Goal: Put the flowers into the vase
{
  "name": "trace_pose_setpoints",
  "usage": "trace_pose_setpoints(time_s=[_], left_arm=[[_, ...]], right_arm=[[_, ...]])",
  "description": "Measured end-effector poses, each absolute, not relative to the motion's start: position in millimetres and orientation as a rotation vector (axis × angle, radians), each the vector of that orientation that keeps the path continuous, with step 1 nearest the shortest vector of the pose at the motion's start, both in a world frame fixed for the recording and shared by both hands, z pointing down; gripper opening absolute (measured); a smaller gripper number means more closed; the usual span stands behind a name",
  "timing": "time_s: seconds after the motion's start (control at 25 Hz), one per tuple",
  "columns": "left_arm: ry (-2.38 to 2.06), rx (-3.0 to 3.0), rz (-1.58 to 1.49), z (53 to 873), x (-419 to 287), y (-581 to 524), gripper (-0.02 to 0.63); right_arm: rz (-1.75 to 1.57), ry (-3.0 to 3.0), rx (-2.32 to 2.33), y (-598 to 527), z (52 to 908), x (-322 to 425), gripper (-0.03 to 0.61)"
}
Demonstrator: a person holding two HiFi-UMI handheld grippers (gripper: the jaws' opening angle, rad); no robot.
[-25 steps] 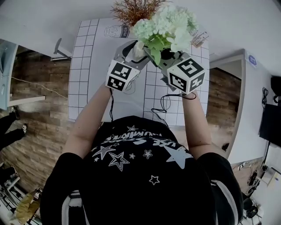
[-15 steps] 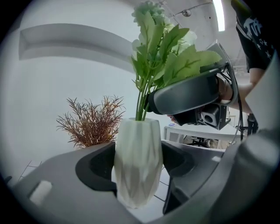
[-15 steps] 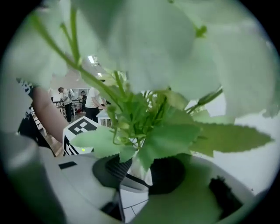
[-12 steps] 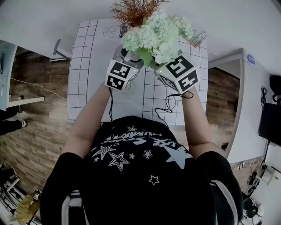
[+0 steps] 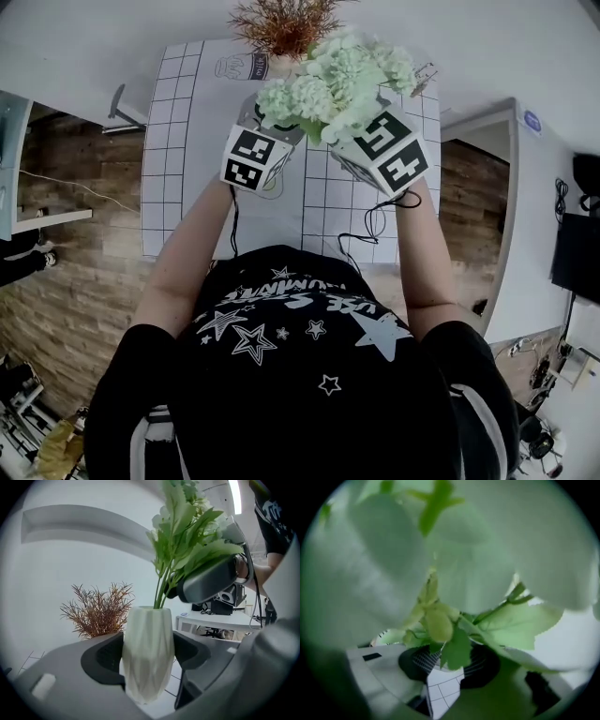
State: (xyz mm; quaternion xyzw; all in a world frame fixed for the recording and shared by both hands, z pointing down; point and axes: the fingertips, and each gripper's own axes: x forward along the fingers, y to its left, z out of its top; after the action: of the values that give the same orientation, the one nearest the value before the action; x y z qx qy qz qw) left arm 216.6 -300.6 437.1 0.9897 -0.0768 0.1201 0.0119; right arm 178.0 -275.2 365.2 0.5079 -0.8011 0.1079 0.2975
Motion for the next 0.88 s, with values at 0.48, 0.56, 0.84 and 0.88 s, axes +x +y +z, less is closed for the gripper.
trace_pose_setpoints(time_s=[0.48, 0.56, 0.84, 0.88], left_arm=[[-0.259, 3.062, 0.362, 437.2, 216.8, -304.9, 0.328], [-0.261, 3.064, 0.358, 437.3, 216.9, -305.7, 0.328], [-0.258, 3.081, 0.372, 437.8, 218.4, -303.8, 0.328], [-0.262, 3.077, 0.370, 438.1, 218.0, -304.6, 0.328]], right_arm=[[0.341, -2.147, 1.385, -260.1, 366.0, 179.9, 0.132], [0.333, -2.194, 1.440, -256.3, 359.9, 183.0, 0.132], [0.384, -2.329, 1.576, -240.0, 358.2, 190.8, 0.132], [0.389, -2.329, 1.578, -238.2, 360.0, 191.4, 0.132]])
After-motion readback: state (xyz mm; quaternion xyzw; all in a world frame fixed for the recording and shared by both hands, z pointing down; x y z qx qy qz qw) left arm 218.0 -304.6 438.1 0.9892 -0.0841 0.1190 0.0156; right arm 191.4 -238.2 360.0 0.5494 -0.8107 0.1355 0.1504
